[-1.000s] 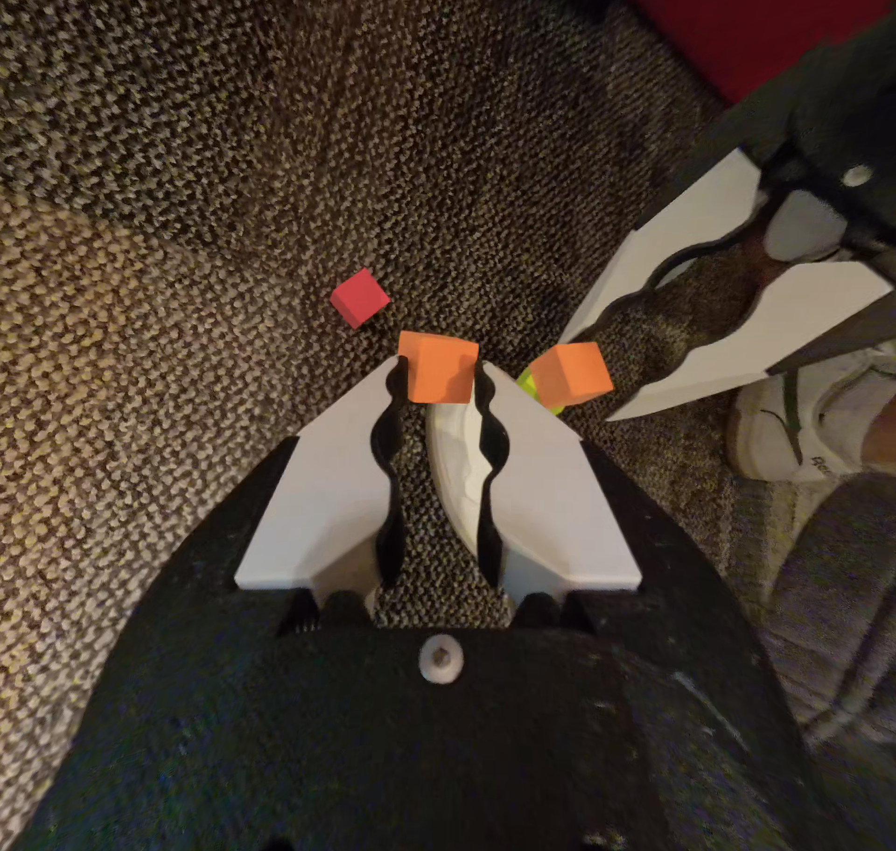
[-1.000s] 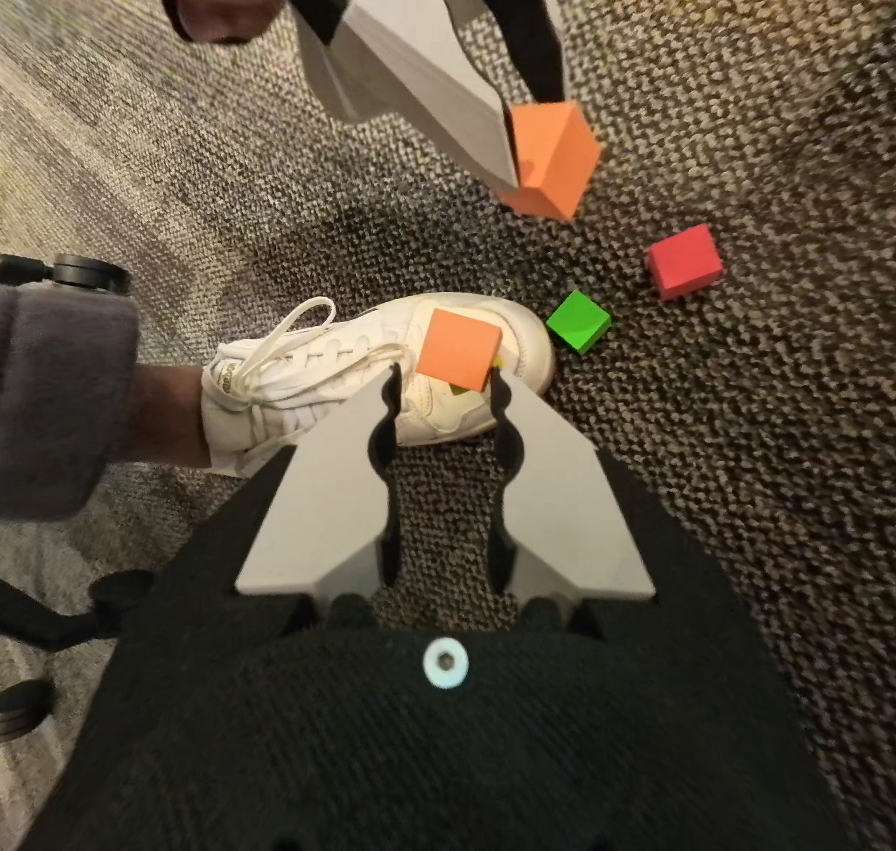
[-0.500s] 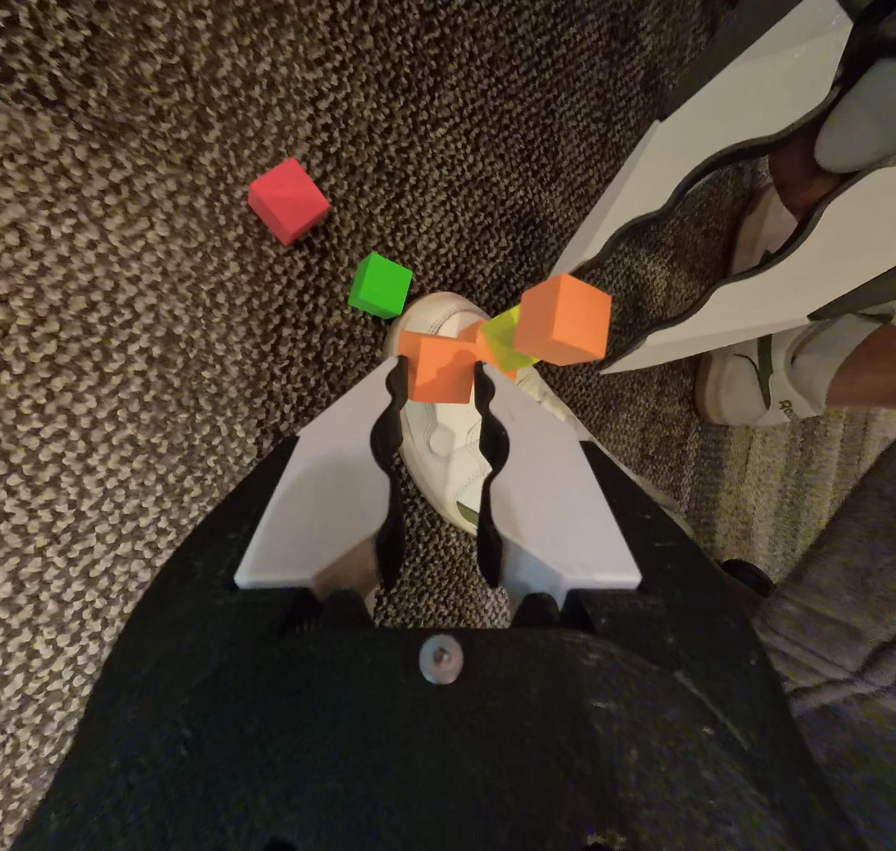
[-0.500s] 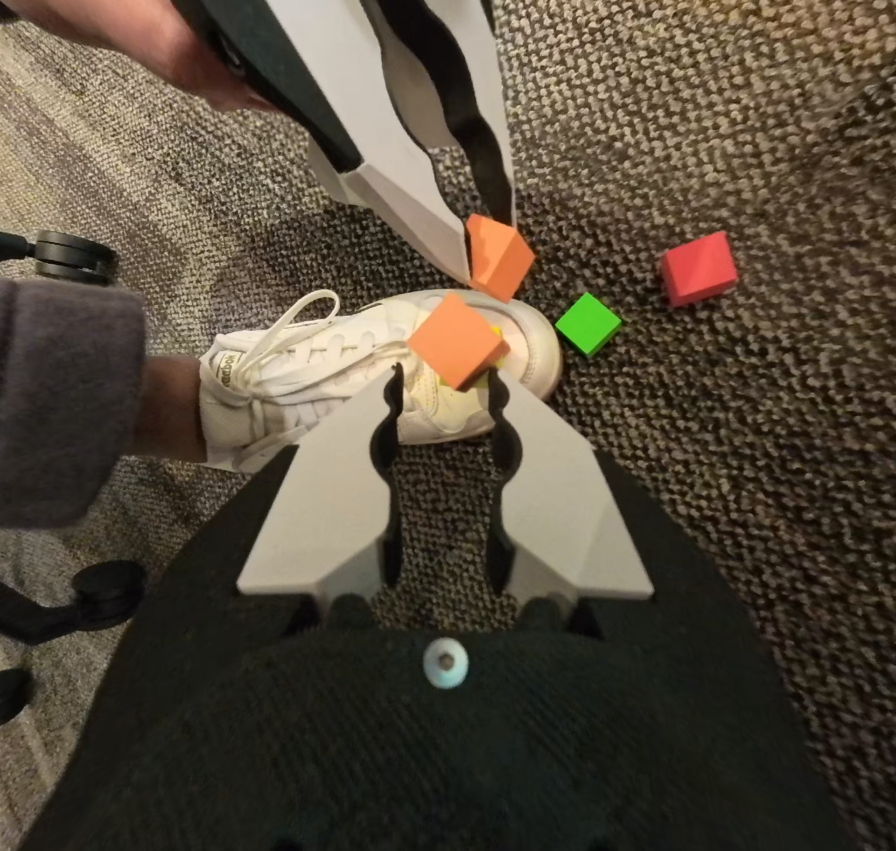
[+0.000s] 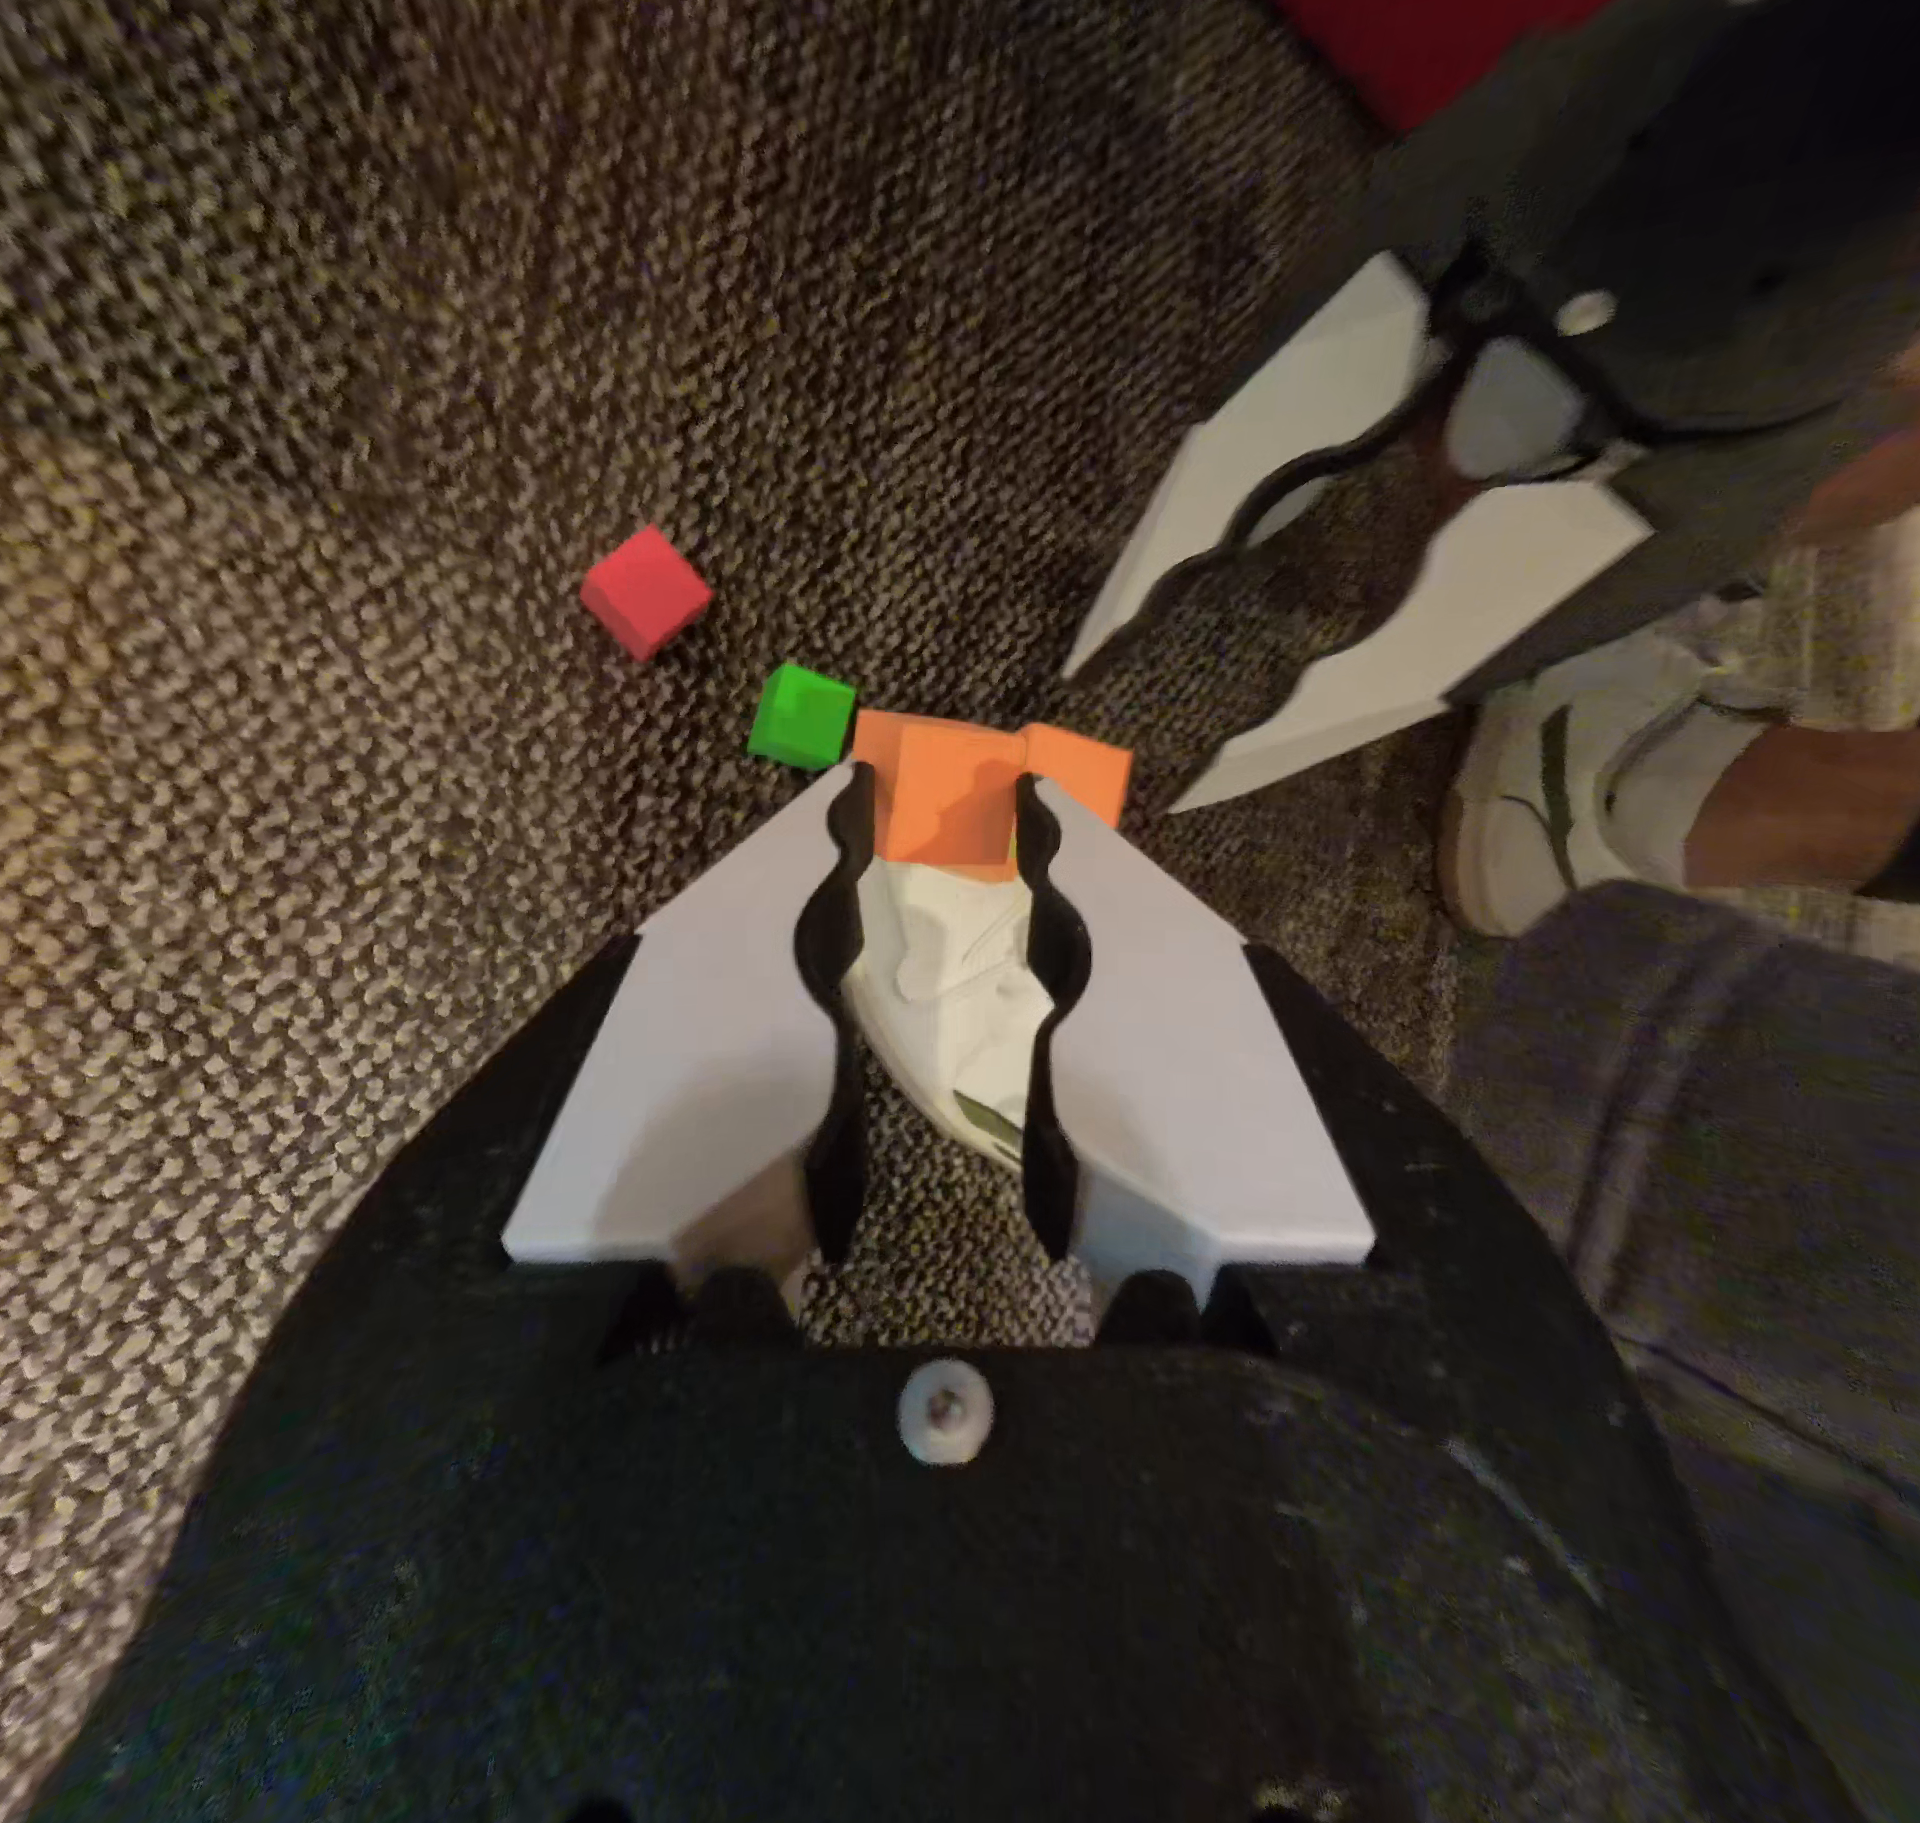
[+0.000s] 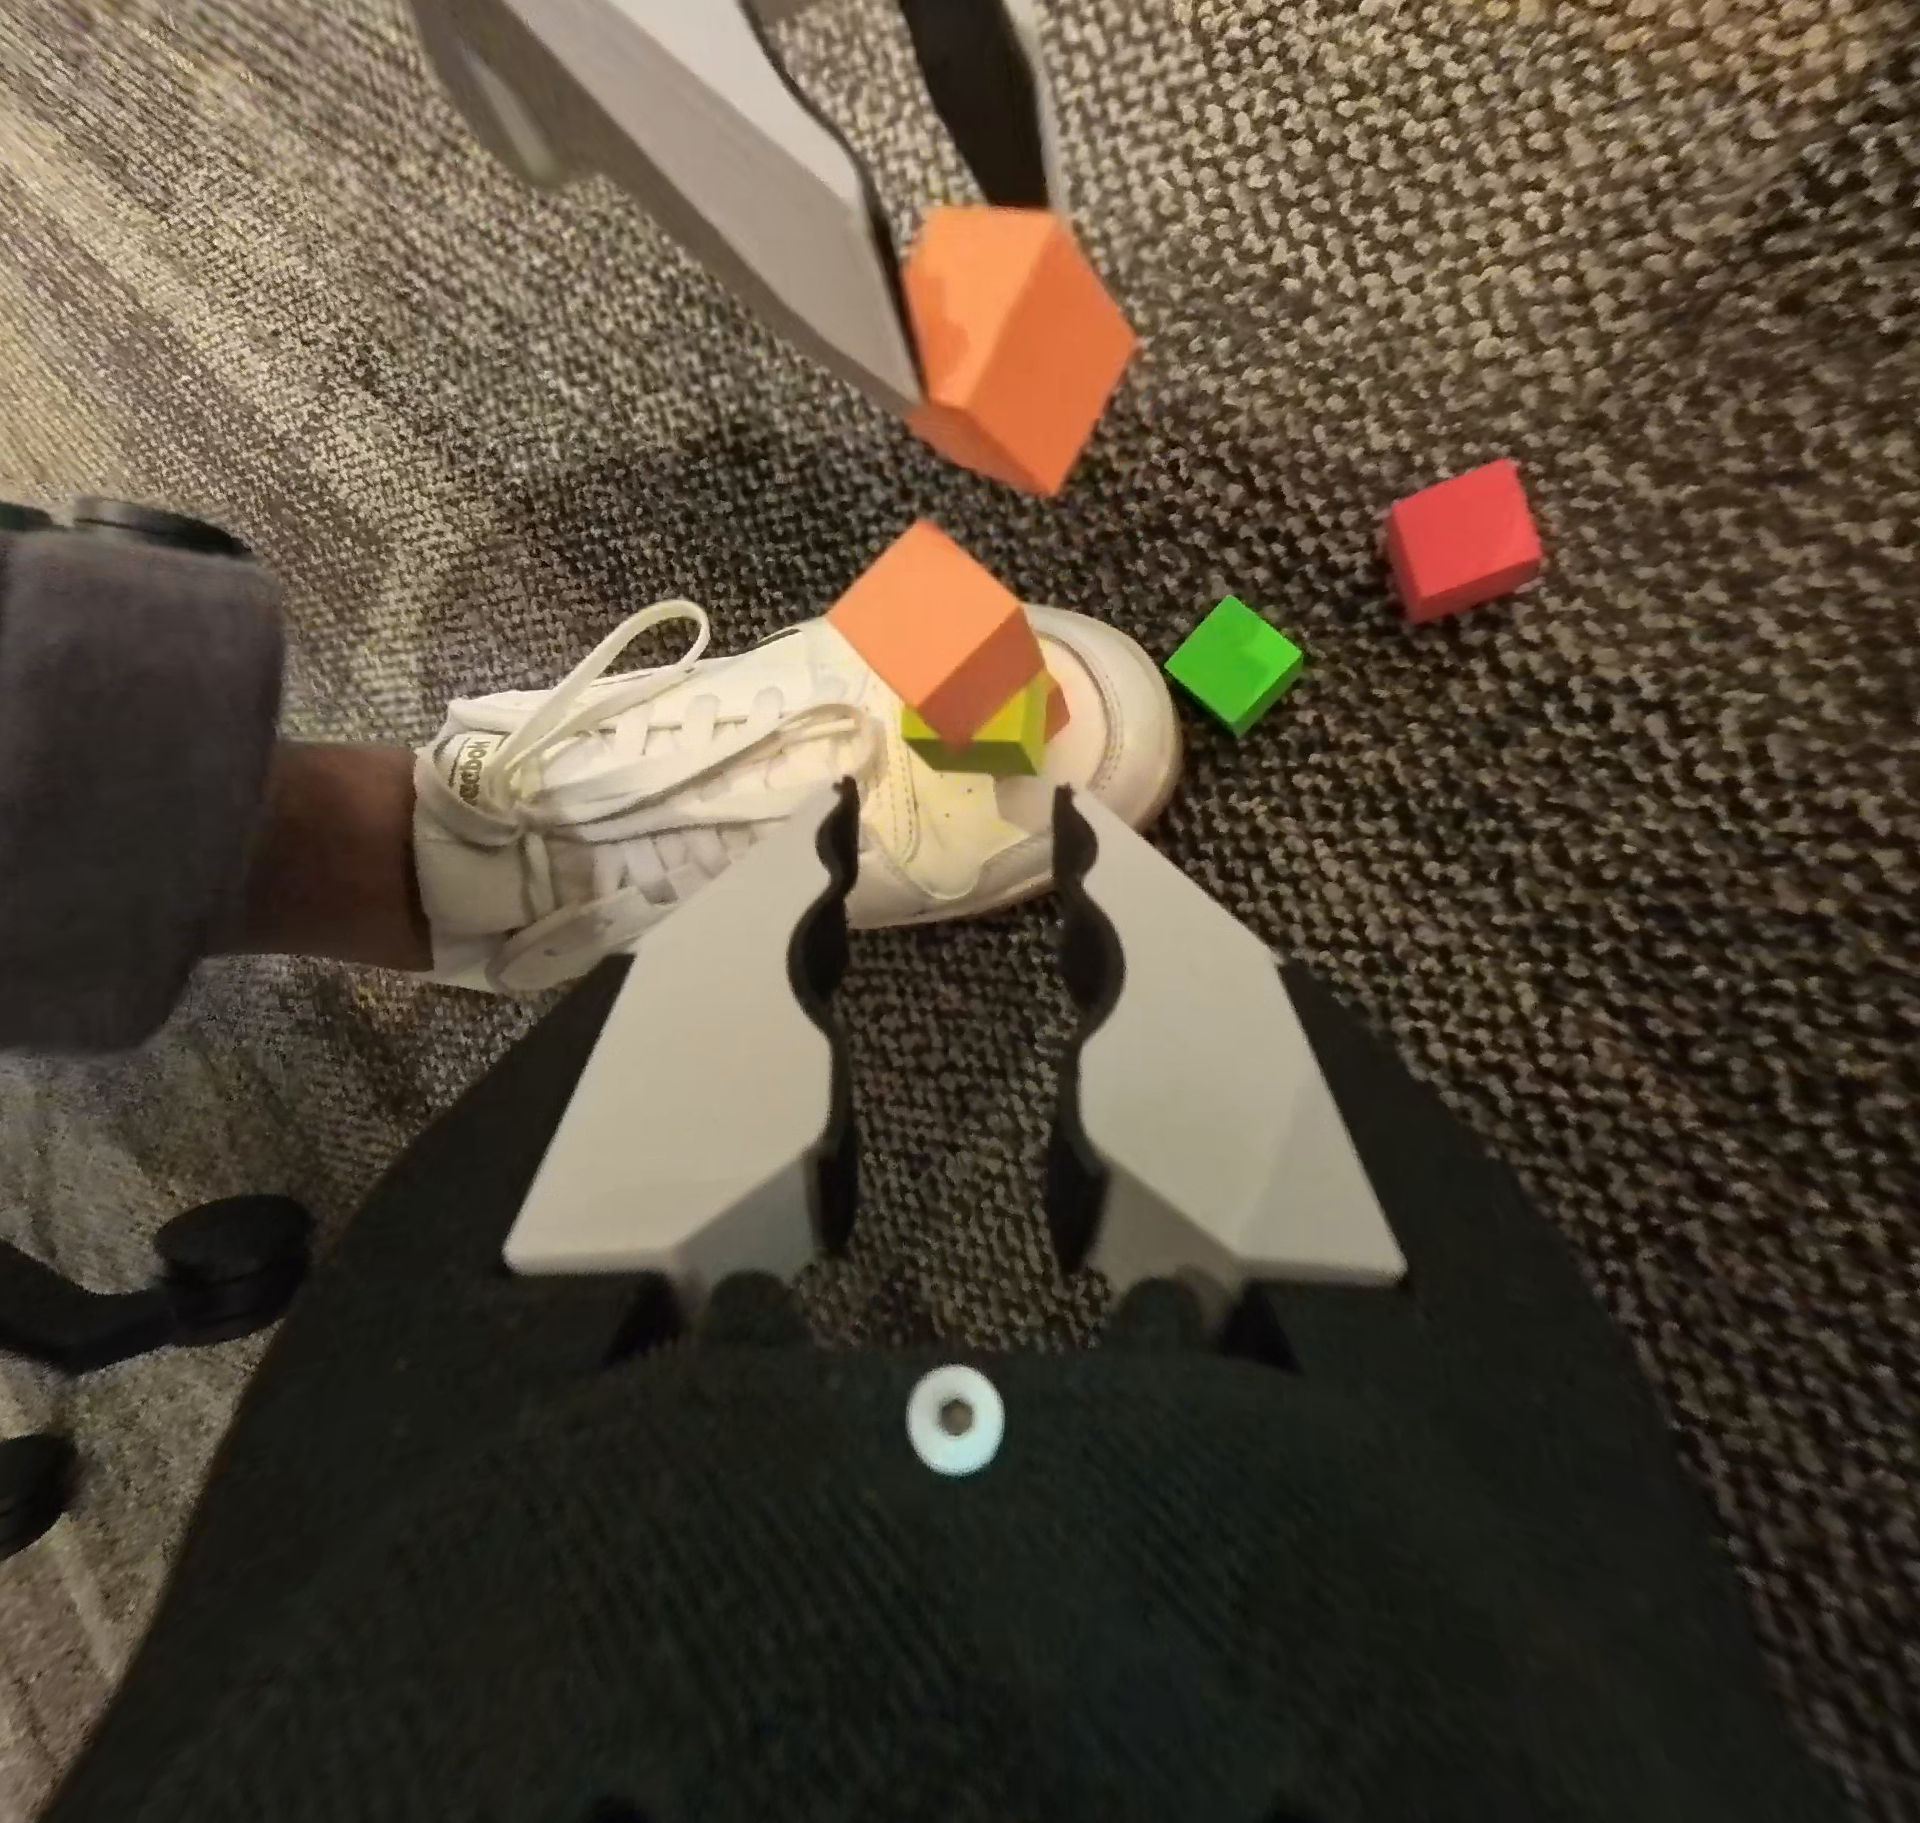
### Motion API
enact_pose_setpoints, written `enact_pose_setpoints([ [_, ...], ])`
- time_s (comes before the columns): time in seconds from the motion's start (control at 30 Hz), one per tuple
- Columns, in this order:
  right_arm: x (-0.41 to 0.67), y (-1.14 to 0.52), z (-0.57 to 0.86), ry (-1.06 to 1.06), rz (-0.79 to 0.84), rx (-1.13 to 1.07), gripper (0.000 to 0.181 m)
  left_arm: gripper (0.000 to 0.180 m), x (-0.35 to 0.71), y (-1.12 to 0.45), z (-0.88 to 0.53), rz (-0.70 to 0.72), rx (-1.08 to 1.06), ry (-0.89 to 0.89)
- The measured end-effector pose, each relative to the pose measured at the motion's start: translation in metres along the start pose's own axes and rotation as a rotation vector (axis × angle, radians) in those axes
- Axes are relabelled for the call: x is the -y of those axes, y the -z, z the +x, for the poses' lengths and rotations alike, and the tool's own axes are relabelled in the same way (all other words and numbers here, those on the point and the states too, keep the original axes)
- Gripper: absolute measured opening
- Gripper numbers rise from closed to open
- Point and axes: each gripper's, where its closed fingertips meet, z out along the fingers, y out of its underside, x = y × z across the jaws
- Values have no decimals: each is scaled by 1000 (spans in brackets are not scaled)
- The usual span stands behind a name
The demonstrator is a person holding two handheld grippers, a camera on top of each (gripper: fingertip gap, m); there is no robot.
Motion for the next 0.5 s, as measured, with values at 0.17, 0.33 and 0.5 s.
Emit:
enact_pose_setpoints([
  [0.17, -3, 3, 1, -8, 4, -2, 36, 25, 0, 4, 30, -44, -77, -42],
  [0.33, -7, 5, 2, -13, 5, -9, 36, 25, -8, -8, 35, -68, -82, -38],
  [0.5, -12, 8, 3, -17, 2, -15, 35, 25, -6, -10, 36, -78, -69, -60],
])
